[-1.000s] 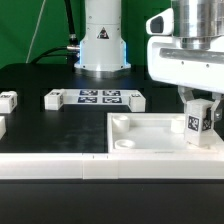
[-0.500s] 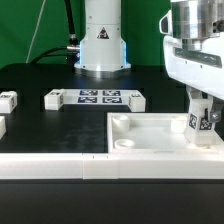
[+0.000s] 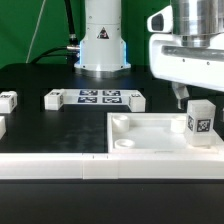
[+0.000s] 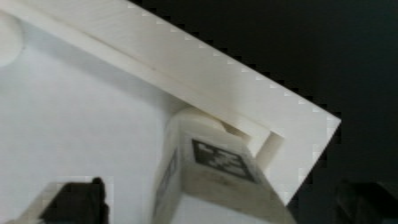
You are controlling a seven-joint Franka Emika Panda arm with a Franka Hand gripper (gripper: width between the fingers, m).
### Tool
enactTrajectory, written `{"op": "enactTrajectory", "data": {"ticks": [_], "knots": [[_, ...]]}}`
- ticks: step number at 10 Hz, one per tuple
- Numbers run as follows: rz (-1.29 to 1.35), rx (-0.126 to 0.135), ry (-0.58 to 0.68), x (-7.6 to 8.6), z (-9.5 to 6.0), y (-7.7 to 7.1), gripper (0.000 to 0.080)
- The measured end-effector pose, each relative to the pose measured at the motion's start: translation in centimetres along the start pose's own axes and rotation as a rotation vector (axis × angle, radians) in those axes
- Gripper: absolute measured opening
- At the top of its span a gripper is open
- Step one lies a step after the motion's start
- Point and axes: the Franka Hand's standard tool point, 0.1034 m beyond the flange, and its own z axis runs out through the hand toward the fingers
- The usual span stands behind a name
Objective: Assemble one leg
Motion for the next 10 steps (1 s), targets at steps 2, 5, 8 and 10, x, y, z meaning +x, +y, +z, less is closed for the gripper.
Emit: {"op": "enactTrajectory", "data": {"ticks": [2, 5, 8, 10], "knots": [[-0.263, -0.054, 0.029, 0.5, -0.1, -0.4, 0.0648], [-0.552, -0.078, 0.028, 0.7, 0.1, -0.3, 0.0648], [-0.71, -0.09, -0.004, -0.1, 0.4, 0.1, 0.0648], [-0.706, -0.087, -0.019, -0.7, 0.9, 0.3, 0.0648]]}}
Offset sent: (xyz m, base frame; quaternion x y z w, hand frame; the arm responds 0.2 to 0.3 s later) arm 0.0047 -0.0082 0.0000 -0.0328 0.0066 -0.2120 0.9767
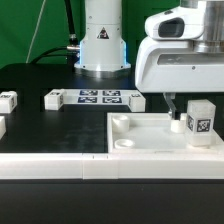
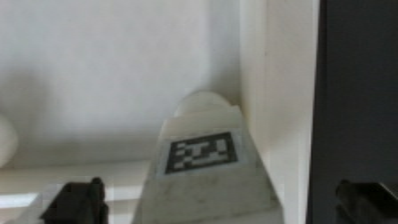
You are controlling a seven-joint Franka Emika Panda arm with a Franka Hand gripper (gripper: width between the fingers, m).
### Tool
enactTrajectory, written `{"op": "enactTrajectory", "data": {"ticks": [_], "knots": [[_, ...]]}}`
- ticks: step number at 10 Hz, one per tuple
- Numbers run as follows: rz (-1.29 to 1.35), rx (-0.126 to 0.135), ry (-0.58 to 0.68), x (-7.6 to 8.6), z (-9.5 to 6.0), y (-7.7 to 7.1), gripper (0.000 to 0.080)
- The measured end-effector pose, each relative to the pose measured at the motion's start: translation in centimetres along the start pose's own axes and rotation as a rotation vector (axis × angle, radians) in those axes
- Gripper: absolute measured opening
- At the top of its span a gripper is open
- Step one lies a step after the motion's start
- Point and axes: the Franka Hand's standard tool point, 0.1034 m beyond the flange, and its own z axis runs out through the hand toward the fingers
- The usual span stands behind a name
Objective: Assemble one leg
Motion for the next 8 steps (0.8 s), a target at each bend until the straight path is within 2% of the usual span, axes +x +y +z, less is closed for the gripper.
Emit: {"op": "enactTrajectory", "data": {"ticks": [1, 2, 3, 4, 8], "knots": [[0.0, 0.0, 0.001, 0.06, -0.04, 0.04, 0.0564], [0.0, 0.0, 0.001, 0.06, -0.03, 0.03, 0.0427], [0.0, 0.0, 0.001, 0.06, -0.03, 0.04, 0.0427], [0.0, 0.0, 0.001, 0.06, -0.03, 0.05, 0.029], [0.02, 0.0, 0.002, 0.06, -0.03, 0.05, 0.029]]}}
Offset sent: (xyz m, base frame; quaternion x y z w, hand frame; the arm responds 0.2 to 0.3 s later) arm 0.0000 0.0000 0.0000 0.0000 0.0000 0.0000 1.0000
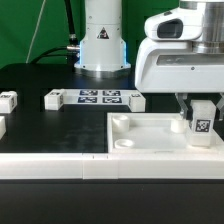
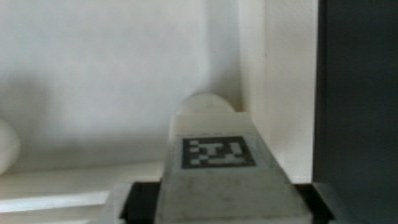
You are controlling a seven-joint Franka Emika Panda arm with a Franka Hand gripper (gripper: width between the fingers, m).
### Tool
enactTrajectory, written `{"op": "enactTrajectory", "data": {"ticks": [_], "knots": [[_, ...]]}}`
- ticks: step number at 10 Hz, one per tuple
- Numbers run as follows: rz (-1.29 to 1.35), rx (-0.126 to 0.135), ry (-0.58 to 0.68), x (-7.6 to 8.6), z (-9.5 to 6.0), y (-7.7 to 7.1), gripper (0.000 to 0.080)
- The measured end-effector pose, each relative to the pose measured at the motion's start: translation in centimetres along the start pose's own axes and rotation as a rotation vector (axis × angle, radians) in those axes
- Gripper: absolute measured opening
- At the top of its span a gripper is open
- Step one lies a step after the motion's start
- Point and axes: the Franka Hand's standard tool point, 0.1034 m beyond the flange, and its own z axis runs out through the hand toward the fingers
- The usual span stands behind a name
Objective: Assemble one leg
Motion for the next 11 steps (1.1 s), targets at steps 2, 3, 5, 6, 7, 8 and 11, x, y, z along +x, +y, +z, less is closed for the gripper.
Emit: {"op": "enactTrajectory", "data": {"ticks": [2, 3, 5, 6, 7, 8, 11], "knots": [[0.293, 0.011, -0.004, 0.01, -0.03, -0.06, 0.029], [0.429, 0.009, -0.003, 0.0, -0.01, -0.09, 0.029], [0.667, 0.012, -0.006, 0.0, 0.03, -0.08, 0.0291], [0.797, 0.022, -0.013, 0.02, 0.11, -0.02, 0.0291], [0.937, 0.033, -0.023, 0.05, 0.12, 0.06, 0.0291], [1.085, 0.039, -0.03, 0.06, 0.14, 0.02, 0.0291], [1.364, 0.038, -0.037, 0.09, 0.05, -0.1, 0.0291]]}}
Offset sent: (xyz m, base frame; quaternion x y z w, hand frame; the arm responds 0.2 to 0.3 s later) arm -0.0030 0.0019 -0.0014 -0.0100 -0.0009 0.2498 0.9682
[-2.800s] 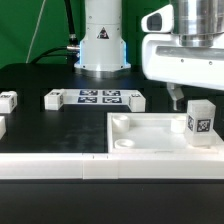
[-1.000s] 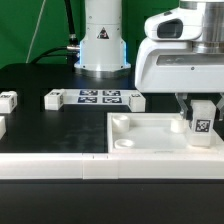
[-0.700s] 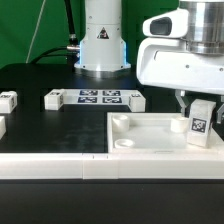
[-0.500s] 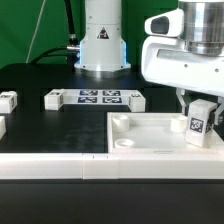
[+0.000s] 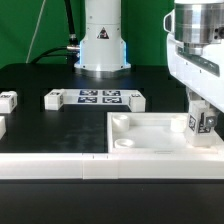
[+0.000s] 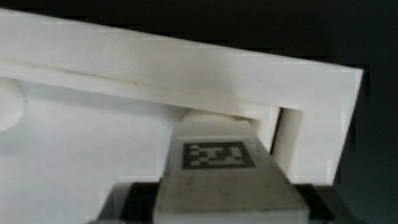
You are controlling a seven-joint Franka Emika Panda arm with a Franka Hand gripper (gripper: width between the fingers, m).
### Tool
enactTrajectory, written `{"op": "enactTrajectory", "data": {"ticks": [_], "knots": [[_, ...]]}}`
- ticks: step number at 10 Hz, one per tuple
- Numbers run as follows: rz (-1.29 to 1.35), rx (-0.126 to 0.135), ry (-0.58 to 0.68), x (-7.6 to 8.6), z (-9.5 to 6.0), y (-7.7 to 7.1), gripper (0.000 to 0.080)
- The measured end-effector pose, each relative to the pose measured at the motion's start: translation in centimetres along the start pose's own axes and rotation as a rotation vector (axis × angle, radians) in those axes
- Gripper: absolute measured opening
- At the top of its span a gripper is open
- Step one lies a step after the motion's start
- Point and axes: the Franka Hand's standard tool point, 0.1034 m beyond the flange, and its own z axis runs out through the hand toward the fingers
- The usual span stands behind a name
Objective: Assemble one leg
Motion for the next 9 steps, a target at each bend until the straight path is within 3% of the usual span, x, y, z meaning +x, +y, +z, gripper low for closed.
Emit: {"op": "enactTrajectory", "data": {"ticks": [2, 4, 5, 7, 9], "knots": [[0.128, 0.002, -0.014, -0.15, -0.01, -0.03, 0.0291], [0.1, 0.002, -0.015, -0.22, 0.0, -0.03, 0.0538], [0.01, 0.002, -0.015, -0.17, 0.02, -0.02, 0.0618], [-0.095, 0.003, -0.015, -0.62, -0.02, -0.01, 0.0643], [-0.384, 0.006, -0.012, -0.96, -0.02, -0.07, 0.0648]]}}
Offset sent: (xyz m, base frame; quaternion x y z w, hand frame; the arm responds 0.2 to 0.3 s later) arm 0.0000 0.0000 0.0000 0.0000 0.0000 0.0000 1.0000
